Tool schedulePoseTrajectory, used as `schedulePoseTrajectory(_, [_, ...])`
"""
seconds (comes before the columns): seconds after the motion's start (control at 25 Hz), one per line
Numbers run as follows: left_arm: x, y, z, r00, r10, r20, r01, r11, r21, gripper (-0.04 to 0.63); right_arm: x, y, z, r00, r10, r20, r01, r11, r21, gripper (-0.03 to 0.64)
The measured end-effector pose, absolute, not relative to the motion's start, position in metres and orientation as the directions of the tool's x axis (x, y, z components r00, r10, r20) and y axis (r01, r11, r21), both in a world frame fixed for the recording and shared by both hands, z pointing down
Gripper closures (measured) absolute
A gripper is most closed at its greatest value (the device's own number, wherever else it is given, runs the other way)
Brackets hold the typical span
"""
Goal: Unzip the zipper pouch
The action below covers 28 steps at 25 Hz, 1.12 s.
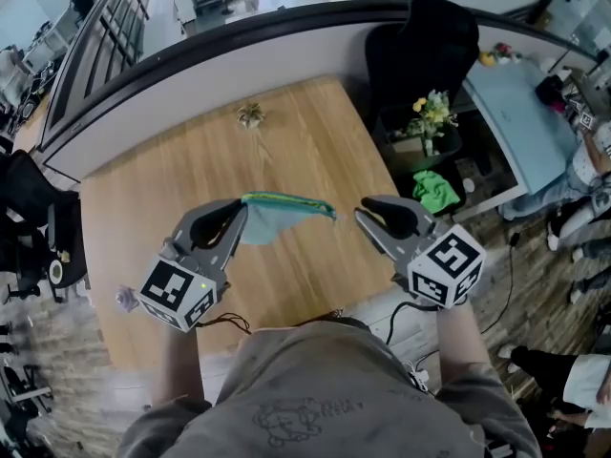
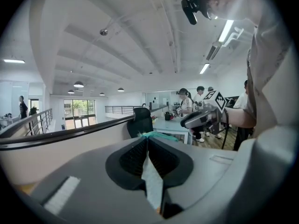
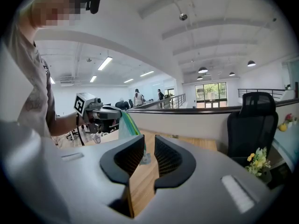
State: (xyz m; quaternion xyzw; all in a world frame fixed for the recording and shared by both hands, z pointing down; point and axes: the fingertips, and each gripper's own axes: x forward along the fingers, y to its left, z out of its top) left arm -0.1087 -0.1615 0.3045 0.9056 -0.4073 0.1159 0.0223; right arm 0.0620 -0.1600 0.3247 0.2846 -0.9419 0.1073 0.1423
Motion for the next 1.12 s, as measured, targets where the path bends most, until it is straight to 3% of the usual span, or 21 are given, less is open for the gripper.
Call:
schedulePoseTrajectory(0.2, [-0.125, -0.173, 0.279, 0.555, -0.806, 0.208, -0.803, -0.584, -0.119, 0.581, 0.062, -0.170, 0.282, -0.794, -0.565, 0.224, -0.594, 0.799, -0.094, 0.563])
schedulePoseTrajectory(0.56, [-0.163, -0.180, 0.214, 0.417, -0.906, 0.074, -0.888, -0.423, -0.178, 0.580, 0.085, -0.177, 0.205, -0.661, -0.750, -0.010, -0.750, 0.661, -0.019, 0.563])
schedulePoseTrajectory(0.84, [-0.183, -0.167, 0.186, 0.333, -0.943, 0.001, -0.924, -0.327, -0.198, 0.580, 0.094, -0.171, 0.200, -0.638, -0.770, -0.021, -0.770, 0.638, -0.014, 0.563])
schedulePoseTrajectory(1.12, [-0.198, -0.155, 0.219, 0.279, -0.958, 0.058, -0.939, -0.285, -0.191, 0.580, 0.094, -0.168, 0.226, -0.630, -0.776, 0.031, -0.777, 0.629, -0.038, 0.565])
